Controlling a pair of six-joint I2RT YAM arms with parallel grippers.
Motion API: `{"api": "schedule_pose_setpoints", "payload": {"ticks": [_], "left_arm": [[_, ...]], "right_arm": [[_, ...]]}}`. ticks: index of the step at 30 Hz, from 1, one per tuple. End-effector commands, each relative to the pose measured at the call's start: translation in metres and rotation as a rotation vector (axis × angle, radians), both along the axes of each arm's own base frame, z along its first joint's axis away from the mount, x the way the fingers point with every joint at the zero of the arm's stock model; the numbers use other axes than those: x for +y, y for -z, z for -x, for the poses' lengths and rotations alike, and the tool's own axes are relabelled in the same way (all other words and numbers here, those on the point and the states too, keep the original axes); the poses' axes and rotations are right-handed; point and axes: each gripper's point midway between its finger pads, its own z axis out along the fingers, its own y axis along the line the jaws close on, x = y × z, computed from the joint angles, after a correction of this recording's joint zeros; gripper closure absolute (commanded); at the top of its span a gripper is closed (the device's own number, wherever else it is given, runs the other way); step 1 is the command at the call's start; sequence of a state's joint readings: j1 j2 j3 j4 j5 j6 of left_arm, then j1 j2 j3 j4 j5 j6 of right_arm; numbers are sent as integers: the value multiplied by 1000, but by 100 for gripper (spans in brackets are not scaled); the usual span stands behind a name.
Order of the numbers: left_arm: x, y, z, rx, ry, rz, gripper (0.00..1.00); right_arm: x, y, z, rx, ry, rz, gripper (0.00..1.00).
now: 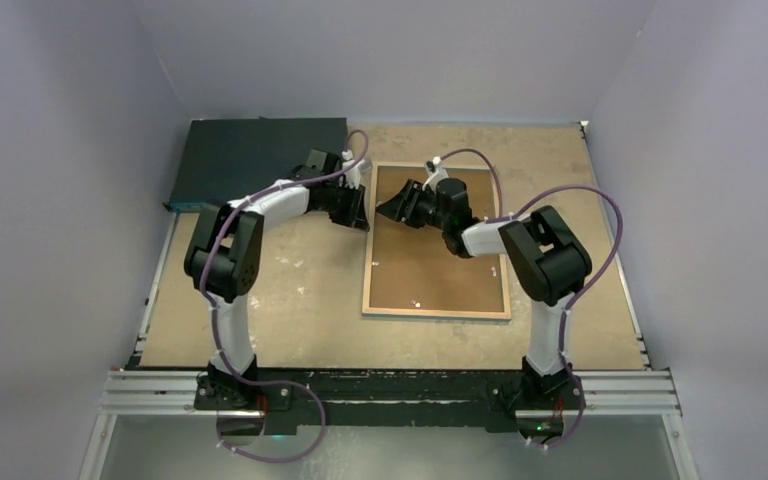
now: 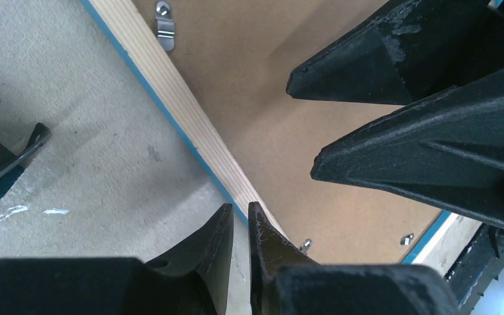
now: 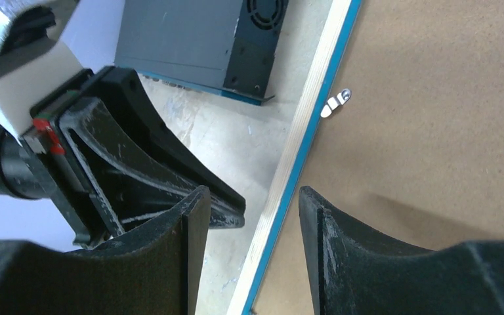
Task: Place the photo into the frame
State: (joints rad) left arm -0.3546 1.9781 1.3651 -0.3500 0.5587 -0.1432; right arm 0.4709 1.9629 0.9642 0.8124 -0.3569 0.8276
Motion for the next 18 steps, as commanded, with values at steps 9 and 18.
{"api": "schedule_pose_setpoints", "payload": {"ticks": [9, 18], "left_arm": [[-1, 15, -10, 6, -53, 19, 90], [0, 21, -6, 17, -48, 17, 91]], "right_arm": [[13, 10, -31, 21, 46, -62, 46], [15, 21, -50, 58, 118, -80, 46]]}}
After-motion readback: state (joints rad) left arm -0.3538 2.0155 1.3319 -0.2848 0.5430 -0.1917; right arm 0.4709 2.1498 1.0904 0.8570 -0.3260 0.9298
